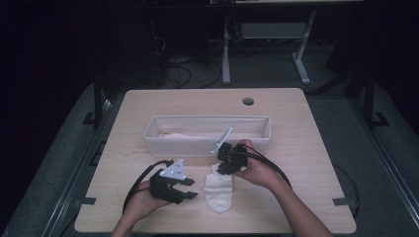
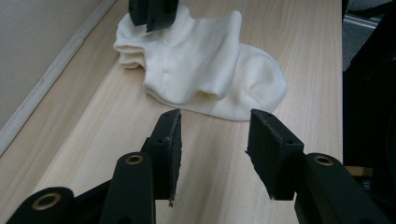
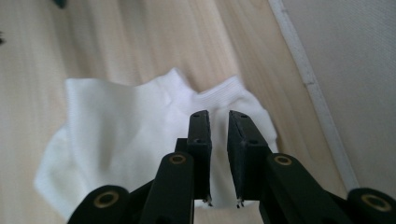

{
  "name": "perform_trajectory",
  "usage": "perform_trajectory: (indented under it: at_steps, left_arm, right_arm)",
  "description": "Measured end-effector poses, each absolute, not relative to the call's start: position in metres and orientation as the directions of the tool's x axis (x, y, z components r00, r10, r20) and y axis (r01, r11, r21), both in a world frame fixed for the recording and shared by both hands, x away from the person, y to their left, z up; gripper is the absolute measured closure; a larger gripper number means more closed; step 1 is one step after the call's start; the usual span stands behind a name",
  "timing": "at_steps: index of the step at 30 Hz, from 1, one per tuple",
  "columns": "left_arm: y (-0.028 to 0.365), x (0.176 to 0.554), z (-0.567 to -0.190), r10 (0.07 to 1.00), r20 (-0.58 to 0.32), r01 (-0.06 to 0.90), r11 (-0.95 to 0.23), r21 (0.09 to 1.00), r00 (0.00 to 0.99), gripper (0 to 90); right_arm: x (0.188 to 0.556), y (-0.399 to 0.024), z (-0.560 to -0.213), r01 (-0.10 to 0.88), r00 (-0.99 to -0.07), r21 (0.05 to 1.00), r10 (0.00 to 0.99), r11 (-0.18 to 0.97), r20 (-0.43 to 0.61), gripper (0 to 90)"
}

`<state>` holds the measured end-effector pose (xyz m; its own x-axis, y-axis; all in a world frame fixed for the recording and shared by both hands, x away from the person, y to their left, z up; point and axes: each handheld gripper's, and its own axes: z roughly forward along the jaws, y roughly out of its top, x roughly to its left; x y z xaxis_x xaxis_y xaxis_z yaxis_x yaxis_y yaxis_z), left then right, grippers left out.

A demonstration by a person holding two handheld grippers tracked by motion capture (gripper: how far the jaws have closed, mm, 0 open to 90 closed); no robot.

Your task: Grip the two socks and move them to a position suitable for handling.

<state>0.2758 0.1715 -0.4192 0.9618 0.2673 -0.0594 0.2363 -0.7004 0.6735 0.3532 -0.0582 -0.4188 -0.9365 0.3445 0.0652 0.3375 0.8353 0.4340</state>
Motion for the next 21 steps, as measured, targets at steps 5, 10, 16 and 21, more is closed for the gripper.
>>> perform_trajectory:
  at_steps: [5, 10, 16, 21]
  left_arm:
    - [0.172, 0.276, -0.42, 0.268, -0.058, 0.237, -0.702, 0.672, 0.962, 54.2]
    - [0.173, 0.276, -0.419, 0.27, -0.056, 0.237, -0.703, 0.67, 0.961, 54.2]
    - [0.174, 0.276, -0.418, 0.276, -0.053, 0.238, -0.701, 0.672, 0.96, 54.0]
    - [0.174, 0.276, -0.419, 0.274, -0.053, 0.238, -0.703, 0.67, 0.96, 53.9]
  right_arm:
    - [0.342, -0.063, -0.409, 0.313, -0.946, 0.444, 0.316, 0.84, 0.07, 77.9]
    - [0.329, -0.067, -0.401, 0.291, -0.955, 0.456, 0.283, 0.841, 0.087, 77.6]
    - [0.314, -0.068, -0.397, 0.261, -0.965, 0.456, 0.238, 0.851, 0.109, 77.1]
    - [0.306, -0.067, -0.4, 0.246, -0.969, 0.451, 0.213, 0.858, 0.124, 76.4]
